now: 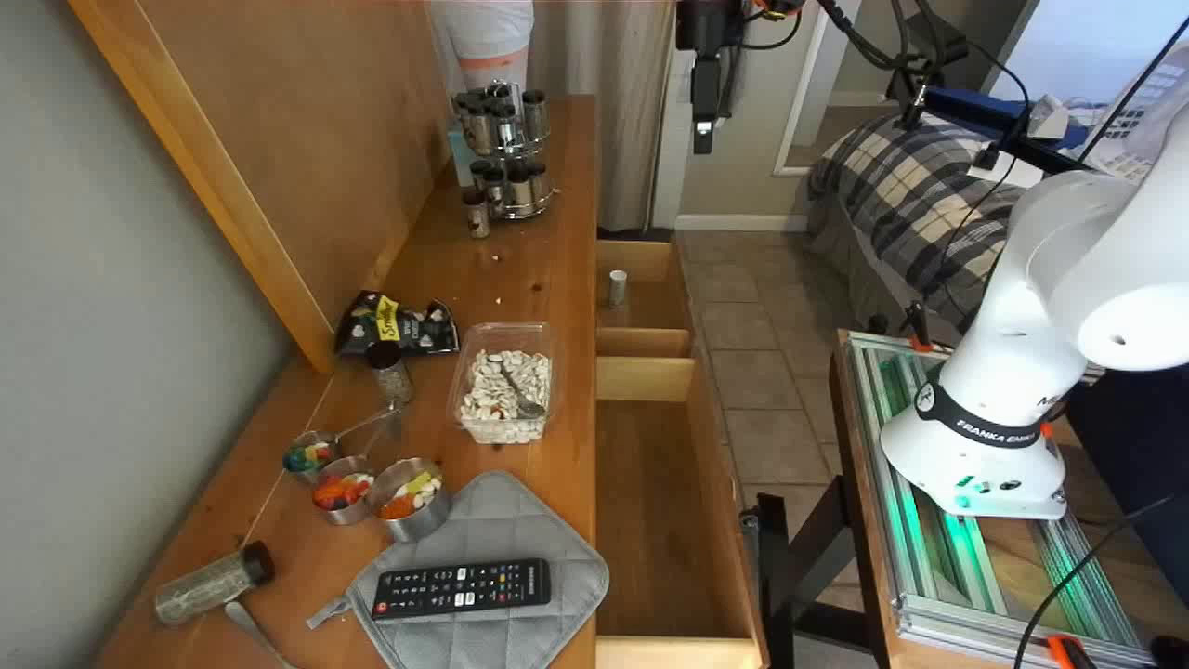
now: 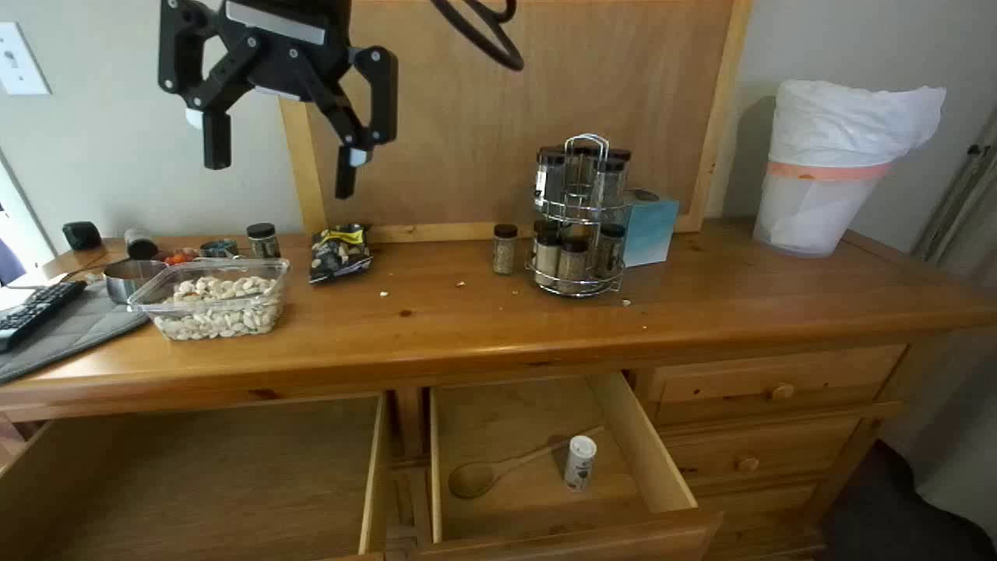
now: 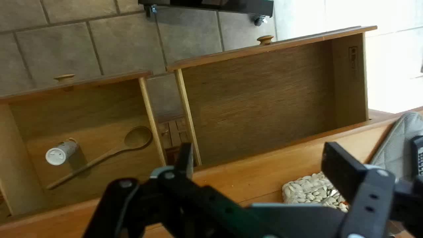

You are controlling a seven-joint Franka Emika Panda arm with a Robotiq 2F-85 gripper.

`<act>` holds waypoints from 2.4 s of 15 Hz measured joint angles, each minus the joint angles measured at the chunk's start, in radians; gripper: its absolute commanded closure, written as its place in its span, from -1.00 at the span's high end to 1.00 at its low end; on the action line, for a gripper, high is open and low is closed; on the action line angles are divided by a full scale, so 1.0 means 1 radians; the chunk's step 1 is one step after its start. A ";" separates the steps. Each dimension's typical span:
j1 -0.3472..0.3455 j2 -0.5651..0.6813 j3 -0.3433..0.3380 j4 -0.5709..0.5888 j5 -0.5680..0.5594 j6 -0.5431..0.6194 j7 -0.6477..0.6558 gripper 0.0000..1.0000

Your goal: Close the drawer

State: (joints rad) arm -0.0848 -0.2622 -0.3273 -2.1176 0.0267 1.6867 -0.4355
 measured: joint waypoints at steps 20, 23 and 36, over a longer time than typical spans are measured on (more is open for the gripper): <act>-0.121 0.145 -0.049 -0.069 -0.006 0.264 -0.213 1.00; -0.148 0.241 -0.050 -0.079 -0.006 0.402 -0.235 1.00; -0.289 0.621 -0.002 -0.001 -0.020 0.590 -0.256 1.00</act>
State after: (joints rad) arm -0.3735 0.3592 -0.3293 -2.1183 0.0065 2.2764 -0.6917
